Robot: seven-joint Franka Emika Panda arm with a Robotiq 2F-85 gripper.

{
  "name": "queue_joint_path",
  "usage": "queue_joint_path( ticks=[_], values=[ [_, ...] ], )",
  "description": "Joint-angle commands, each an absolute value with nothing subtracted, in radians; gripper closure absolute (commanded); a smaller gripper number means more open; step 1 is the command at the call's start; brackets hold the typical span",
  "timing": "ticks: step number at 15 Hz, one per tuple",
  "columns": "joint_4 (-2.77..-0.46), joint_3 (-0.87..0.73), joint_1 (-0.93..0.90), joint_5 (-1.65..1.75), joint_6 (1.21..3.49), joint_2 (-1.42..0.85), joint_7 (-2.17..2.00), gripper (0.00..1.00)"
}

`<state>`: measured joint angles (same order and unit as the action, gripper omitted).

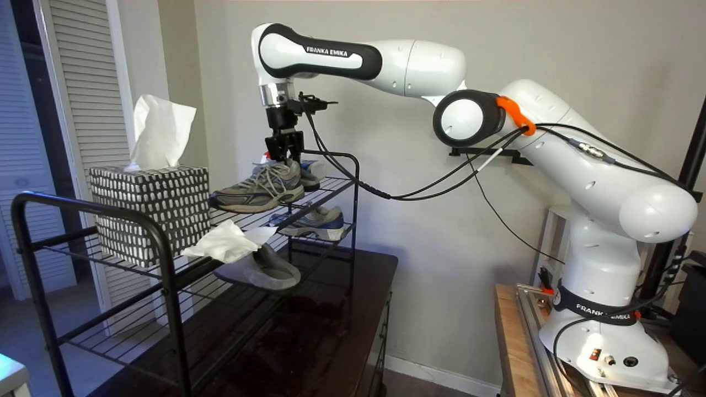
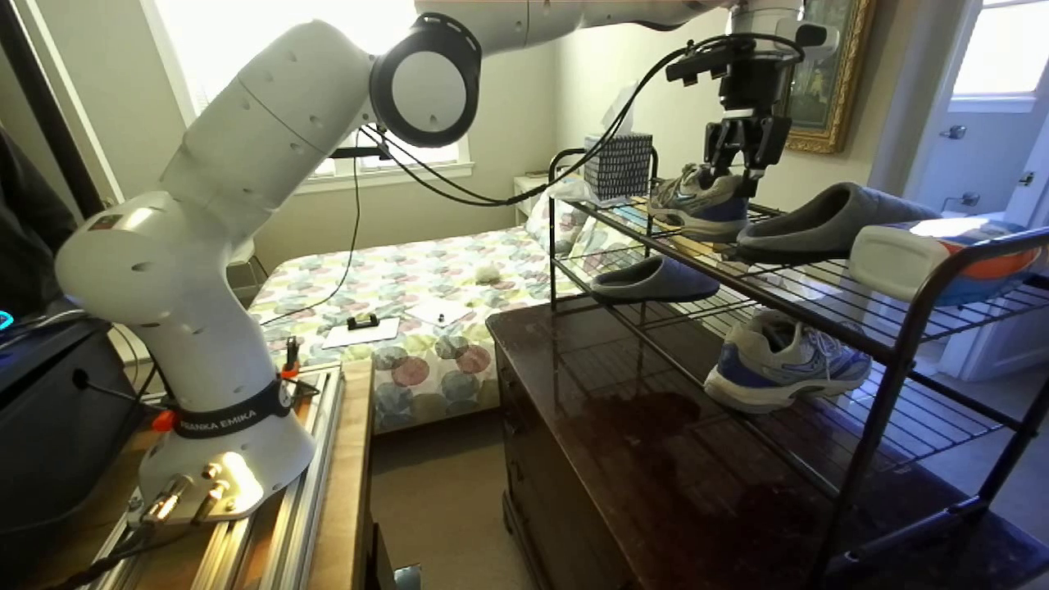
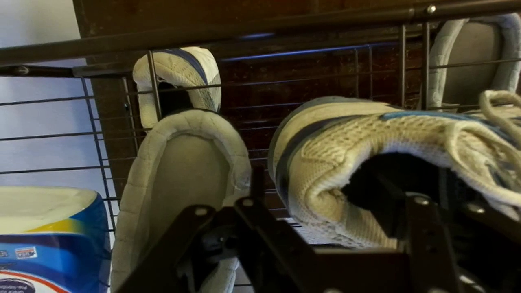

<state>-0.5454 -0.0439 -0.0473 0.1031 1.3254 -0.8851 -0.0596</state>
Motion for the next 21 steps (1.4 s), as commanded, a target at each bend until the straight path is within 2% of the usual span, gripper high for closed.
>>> queue_joint_path(
  ticks=[1,5,6,8,9,16,21],
  values=[
    [-0.543,-0.046,-0.046,0.103,1.341,-0.884,-0.072,0.65],
    [-0.543,-0.053,-0.044,0.105,1.338,-0.884,-0.074,0.93],
    [-0.543,-0.054,-0.042,0.103,1.336,-0.884,-0.076,0.96],
    [-0.548,-0.056,-0.042,0.102,1.311,-0.879,-0.087,0.94],
    [-0.553,-0.057,-0.041,0.097,1.287,-0.875,-0.102,0.96],
    [-0.571,-0.027,-0.002,0.000,1.151,-0.815,-0.297,0.95],
    [-0.594,-0.022,0.026,-0.102,1.149,-0.752,-0.521,0.95]
  ],
)
